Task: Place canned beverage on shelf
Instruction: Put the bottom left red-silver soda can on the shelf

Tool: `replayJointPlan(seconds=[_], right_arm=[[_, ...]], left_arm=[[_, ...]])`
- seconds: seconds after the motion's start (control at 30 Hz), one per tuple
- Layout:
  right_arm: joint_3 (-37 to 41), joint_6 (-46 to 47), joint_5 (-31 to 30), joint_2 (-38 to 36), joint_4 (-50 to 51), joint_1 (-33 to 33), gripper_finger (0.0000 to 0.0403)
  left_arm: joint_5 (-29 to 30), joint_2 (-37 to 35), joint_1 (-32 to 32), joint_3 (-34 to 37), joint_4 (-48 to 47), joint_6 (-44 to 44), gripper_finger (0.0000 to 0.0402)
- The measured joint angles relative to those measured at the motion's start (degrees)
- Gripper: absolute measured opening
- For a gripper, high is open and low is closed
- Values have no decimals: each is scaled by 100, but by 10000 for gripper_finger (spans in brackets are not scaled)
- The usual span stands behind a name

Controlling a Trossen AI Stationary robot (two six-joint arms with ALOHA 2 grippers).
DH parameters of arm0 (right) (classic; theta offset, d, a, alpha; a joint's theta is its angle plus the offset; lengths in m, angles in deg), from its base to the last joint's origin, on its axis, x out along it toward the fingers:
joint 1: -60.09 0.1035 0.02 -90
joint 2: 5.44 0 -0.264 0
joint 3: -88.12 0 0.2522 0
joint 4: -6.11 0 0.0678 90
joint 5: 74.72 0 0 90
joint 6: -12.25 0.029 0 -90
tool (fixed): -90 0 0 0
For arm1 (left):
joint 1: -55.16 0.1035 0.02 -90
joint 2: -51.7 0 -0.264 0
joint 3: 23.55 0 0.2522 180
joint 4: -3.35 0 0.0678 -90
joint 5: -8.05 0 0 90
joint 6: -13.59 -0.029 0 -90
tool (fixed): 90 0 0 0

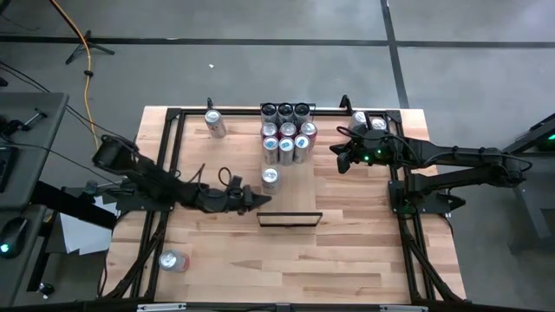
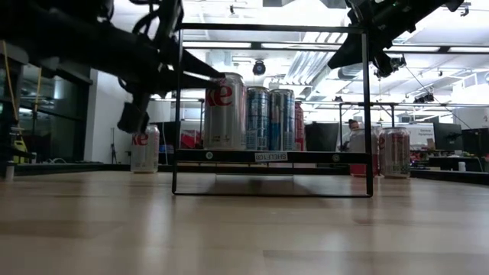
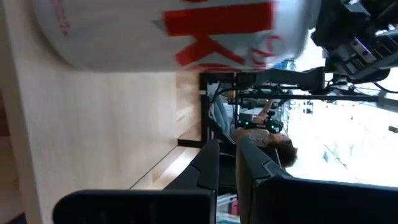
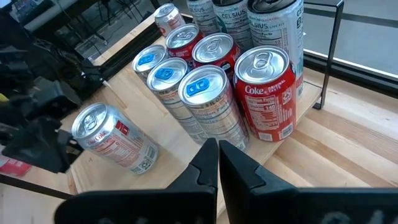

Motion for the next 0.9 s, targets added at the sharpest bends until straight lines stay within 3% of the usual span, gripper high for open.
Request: replayJointPlan(seconds=[0.2, 0.9], right_arm=[[0, 0, 0, 2, 0, 2, 0], [0, 114, -1, 2, 0, 1, 0]], left_arm=[[-158, 298, 204, 0, 475, -14, 0], [-962, 300, 1077, 0, 351, -320, 0]])
